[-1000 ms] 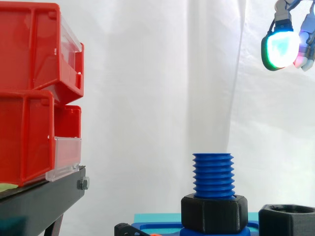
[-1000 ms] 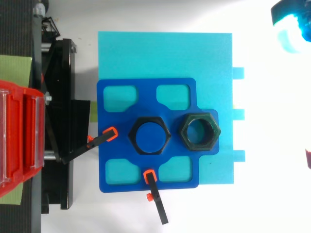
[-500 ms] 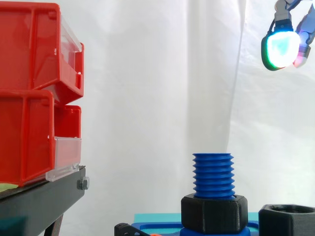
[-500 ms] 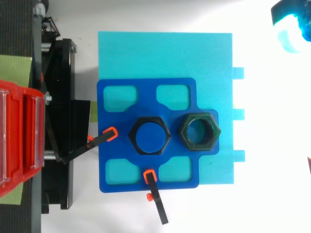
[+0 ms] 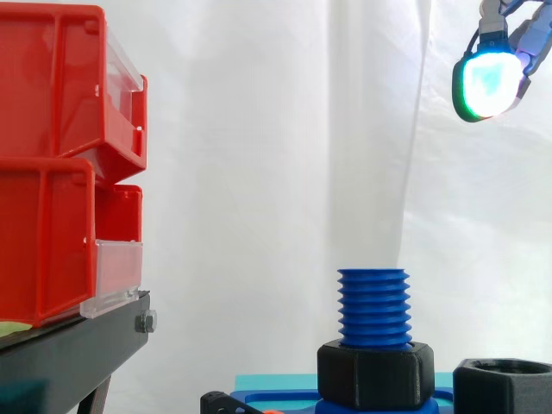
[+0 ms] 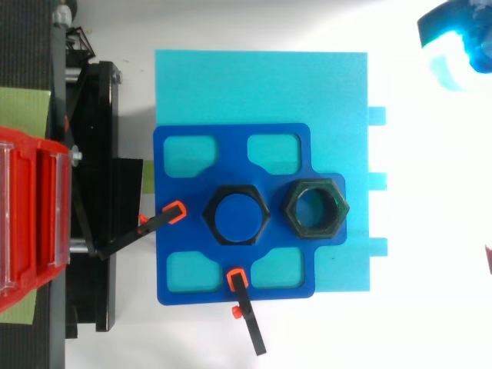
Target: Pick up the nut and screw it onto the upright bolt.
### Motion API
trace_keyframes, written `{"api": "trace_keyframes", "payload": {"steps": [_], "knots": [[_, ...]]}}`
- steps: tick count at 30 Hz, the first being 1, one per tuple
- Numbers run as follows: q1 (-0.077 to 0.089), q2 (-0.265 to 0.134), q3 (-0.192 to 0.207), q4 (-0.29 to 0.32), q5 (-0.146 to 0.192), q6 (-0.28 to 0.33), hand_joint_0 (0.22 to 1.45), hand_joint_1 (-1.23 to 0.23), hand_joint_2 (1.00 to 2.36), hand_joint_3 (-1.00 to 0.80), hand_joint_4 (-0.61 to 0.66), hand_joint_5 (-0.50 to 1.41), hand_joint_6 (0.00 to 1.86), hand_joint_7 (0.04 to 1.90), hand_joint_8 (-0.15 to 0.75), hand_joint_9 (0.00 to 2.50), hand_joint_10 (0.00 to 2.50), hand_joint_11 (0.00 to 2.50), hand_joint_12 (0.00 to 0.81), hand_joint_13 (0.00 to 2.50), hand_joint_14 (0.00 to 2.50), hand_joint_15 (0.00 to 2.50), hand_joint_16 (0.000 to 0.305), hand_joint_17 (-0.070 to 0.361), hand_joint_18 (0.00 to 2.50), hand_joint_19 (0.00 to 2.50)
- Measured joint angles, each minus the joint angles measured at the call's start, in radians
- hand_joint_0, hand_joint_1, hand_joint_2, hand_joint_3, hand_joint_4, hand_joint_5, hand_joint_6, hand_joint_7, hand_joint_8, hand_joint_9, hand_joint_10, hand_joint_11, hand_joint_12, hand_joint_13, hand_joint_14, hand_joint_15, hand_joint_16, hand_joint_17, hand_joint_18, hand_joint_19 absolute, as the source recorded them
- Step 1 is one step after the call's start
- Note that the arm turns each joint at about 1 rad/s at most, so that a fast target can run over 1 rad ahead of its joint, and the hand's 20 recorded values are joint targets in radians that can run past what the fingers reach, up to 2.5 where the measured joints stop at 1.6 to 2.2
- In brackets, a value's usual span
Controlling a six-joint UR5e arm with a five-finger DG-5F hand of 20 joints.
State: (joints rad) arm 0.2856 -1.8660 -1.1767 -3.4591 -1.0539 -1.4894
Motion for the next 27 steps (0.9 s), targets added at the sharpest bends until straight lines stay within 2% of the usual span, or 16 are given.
{"api": "trace_keyframes", "payload": {"steps": [19, 22, 27], "knots": [[0.001, 0.001, -0.001, -0.013, 0.005, 0.0, 0.49, -0.4, 1.0, -0.46, 0.21, -0.21, 0.5, 0.83, 0.29, 0.59, 0.0, 0.02, 0.374, 0.41, 0.0, 0.0, 0.051, 0.114, 0.37, 0.09], [0.011, 0.003, 0.0, -0.053, 0.022, 0.0, 0.49, -0.4, 1.0, -0.46, 0.21, -0.21, 0.5, 0.83, 0.291, 0.59, 0.0, 0.03, 0.374, 0.41, 0.0, 0.0, 0.051, 0.114, 0.37, 0.09], [0.039, 0.018, -0.001, -0.107, 0.098, 0.0, 0.49, -0.4, 1.0, -0.46, 0.22, -0.21, 0.5, 0.83, 0.292, 0.59, 0.0, 0.03, 0.374, 0.41, 0.0, 0.0, 0.051, 0.114, 0.37, 0.09]]}}
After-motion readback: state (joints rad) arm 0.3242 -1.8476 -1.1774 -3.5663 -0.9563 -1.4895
